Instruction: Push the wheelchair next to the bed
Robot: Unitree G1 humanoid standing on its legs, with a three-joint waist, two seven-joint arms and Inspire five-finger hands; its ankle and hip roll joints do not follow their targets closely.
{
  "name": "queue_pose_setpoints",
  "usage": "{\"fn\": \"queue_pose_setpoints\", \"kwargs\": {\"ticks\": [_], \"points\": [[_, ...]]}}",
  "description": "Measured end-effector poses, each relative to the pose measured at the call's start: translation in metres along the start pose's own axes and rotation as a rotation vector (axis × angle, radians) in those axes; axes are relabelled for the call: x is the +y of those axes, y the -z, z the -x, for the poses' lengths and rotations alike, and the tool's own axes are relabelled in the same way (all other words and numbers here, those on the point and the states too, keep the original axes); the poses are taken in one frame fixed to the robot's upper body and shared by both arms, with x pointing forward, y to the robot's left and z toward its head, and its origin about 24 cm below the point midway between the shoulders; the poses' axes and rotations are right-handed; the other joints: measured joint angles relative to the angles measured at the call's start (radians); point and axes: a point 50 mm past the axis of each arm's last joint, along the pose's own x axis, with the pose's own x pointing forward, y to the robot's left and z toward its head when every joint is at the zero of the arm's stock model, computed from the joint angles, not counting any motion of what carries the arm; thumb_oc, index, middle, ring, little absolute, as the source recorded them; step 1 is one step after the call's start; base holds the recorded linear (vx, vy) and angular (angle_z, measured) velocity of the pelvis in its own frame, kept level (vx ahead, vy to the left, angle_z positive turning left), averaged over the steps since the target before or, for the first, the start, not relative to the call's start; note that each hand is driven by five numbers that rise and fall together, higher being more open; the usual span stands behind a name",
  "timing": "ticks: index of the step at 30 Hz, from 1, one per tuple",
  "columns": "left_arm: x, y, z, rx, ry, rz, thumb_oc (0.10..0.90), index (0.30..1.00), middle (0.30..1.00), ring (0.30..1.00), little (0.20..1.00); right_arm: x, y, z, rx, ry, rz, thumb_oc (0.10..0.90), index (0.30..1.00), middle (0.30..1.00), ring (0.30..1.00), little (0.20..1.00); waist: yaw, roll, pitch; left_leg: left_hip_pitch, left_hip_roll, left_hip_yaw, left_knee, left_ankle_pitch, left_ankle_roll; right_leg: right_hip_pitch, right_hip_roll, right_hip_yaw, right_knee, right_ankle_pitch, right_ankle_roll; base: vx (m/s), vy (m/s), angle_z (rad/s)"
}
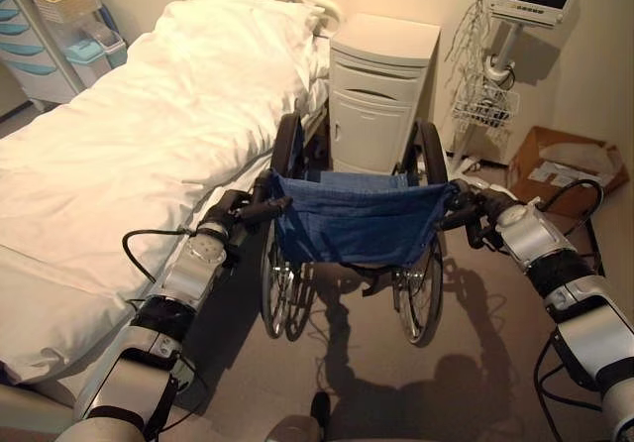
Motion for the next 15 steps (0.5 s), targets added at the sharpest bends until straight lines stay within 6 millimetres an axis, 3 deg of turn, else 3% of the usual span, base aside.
{"fn": "queue_pose_setpoints", "kwargs": {"ticks": [6,15], "points": [[0.002,0.008,0.003,-0.007,0.065,0.294,0.800,0.900,0.900,0.900,0.900,-0.001,0.008,0.001,0.019,-0.096,-0.243,0.800,0.900,0.900,0.900,0.900,-0.002,-0.019,0.011,0.007,0.000,0.001,-0.011,-0.001,0.002,0.002,0.000,-0.001,0.000,0.000,0.000,-0.01,0.020,0.00],[0.002,0.034,0.010,-0.028,0.204,0.702,0.800,0.900,0.900,0.900,0.900,0.002,0.023,0.003,-0.002,-0.252,-0.572,0.800,0.900,0.900,0.900,0.900,-0.024,-0.017,0.019,0.028,-0.001,0.006,-0.028,-0.002,0.004,0.011,-0.002,0.000,0.001,0.000,0.000,0.00,0.009,-0.01]]}}
